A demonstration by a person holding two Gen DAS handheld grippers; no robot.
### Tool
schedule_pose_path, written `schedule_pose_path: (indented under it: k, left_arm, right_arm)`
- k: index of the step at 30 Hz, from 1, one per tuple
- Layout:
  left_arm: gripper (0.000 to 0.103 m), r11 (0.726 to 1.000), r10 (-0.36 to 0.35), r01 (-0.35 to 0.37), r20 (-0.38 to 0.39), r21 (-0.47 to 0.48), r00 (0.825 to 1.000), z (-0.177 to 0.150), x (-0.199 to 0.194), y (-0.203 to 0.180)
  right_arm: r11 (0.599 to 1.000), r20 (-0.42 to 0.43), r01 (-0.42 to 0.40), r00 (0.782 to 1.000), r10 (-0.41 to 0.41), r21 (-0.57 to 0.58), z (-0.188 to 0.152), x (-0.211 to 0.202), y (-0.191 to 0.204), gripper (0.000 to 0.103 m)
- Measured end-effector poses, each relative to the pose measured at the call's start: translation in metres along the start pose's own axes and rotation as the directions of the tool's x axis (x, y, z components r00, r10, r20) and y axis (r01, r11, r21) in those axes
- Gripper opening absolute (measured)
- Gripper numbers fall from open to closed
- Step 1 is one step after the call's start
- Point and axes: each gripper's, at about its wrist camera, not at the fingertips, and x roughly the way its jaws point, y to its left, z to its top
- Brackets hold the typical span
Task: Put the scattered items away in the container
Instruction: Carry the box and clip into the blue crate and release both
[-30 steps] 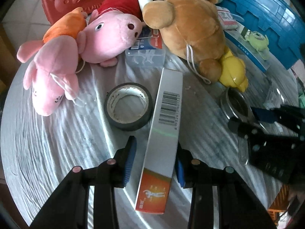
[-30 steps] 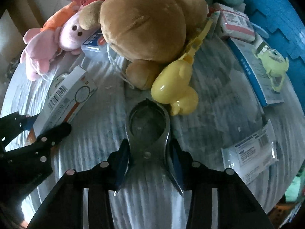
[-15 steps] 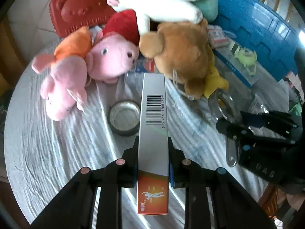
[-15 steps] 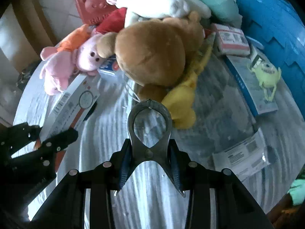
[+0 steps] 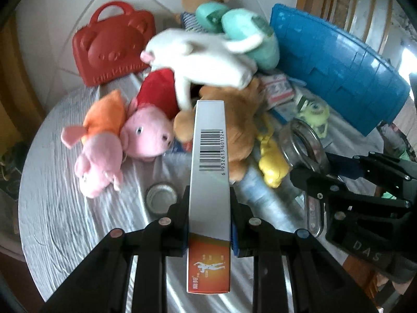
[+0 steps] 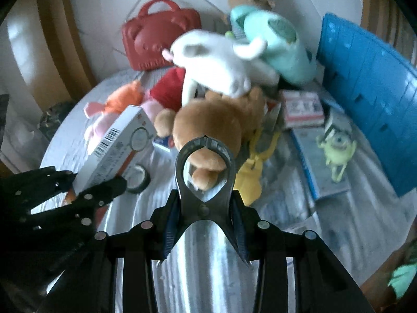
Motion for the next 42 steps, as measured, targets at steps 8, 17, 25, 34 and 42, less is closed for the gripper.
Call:
schedule_pose_path:
  k: [8,17,25,34,42]
  left_arm:
    - [0.023,0.998,0.05,-0.048,0.076,-0.036,0.996,0.024,-0.017,-0.058]
    - [0.023,0.991,0.103,-0.092,0.116,-0.095,0.988,0.05,-0.018,-0.155]
    - [0.023,0.996,0.087,-0.086,0.198,-0.012,0.976,0.109,-0.022,-0.225]
    - [0.023,0.996,-0.015,-0.012,0.277,0.094,0.961,0.205,-0.008,-0.326]
    - [0.023,0.996,0.007,-0.035,0.337,0.077,0.941,0.312,0.022,-0.431]
  right_arm:
    - [0.997,0.075,-0.022,0.997,0.028,-0.079,0.015,-0.036,-0.045,0.037]
    - [0.984,0.139,-0.033,0.989,0.058,-0.173,0.027,-0.078,-0.137,0.037]
    - [0.995,0.254,0.028,0.967,-0.002,-0.099,0.052,-0.121,-0.219,0.037]
    - [0.99,0.368,0.142,0.92,-0.133,0.003,0.088,-0.167,-0.325,0.037]
    - [0.98,0.433,0.196,0.887,-0.161,-0.039,0.15,-0.19,-0.464,0.037]
